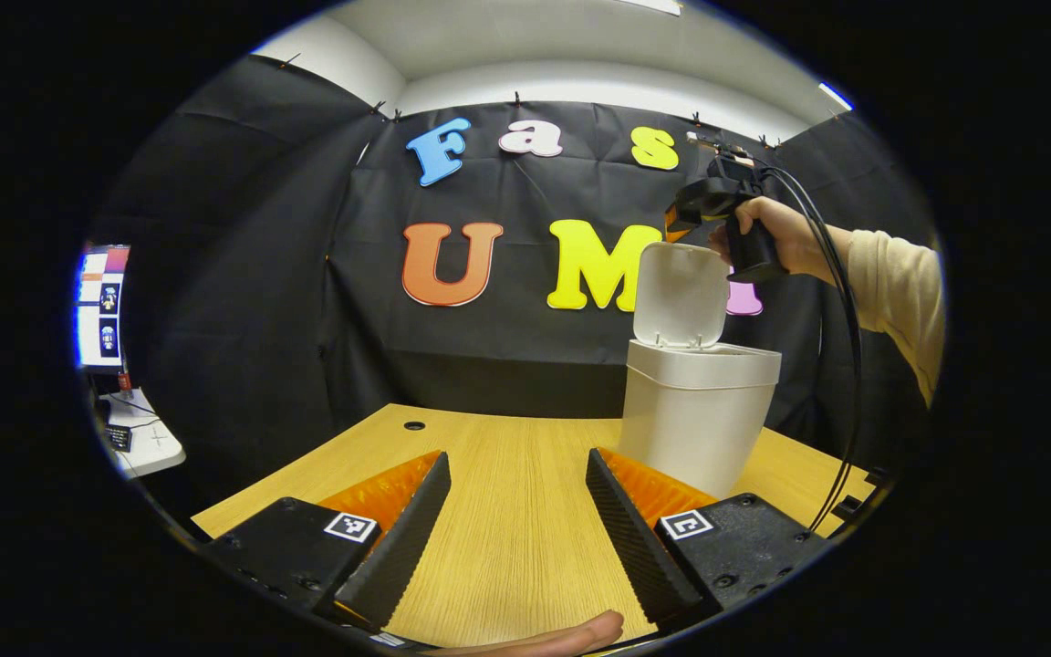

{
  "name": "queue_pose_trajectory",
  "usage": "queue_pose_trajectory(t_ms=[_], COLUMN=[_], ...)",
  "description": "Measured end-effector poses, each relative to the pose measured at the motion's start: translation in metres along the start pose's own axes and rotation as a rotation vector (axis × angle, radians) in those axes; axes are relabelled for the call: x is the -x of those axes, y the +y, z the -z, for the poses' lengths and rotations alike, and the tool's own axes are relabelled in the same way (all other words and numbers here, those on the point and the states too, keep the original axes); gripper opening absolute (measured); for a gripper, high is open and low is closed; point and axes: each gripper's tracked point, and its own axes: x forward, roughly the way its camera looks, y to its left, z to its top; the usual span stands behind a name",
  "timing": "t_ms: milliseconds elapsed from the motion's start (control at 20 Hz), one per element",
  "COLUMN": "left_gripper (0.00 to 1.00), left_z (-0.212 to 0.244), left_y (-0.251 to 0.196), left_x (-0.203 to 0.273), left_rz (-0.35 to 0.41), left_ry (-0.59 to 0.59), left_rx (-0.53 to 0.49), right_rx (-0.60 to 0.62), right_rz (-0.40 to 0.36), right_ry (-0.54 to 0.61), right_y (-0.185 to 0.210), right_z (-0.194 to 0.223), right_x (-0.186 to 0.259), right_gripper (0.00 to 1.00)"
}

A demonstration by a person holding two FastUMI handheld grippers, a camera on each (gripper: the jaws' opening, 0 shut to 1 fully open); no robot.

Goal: Press the lid of the desktop garbage bin to open it, pick up the crumpled paper on the desktop and throw it into the bin, then pick up the pop can on the desktop and drop it into the bin, and finally close the garbage bin lid.

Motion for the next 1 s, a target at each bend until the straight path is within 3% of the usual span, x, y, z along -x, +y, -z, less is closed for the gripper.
queue_pose_trajectory(t_ms=[250, 400, 650, 1000], left_gripper=[0.97, 0.97, 0.97, 0.97], left_z=[0.005, 0.007, 0.003, 0.01], left_y=[0.007, 0.013, 0.012, -0.006], left_x=[-0.003, -0.005, -0.001, -0.006], left_rz=[-0.022, -0.039, -0.039, 0.01], left_ry=[0.02, 0.032, 0.01, 0.022], left_rx=[0.025, 0.036, 0.007, -0.012], right_rx=[-0.003, 0.0, 0.013, 0.011], right_rz=[-0.082, -0.104, -0.081, -0.109], right_ry=[0.015, 0.114, 0.208, 0.348], right_y=[0.001, -0.005, -0.015, -0.008], right_z=[0.012, 0.038, 0.081, 0.135], right_x=[0.021, 0.029, 0.042, 0.063], right_gripper=[0.97, 0.96, 0.95, 0.96])
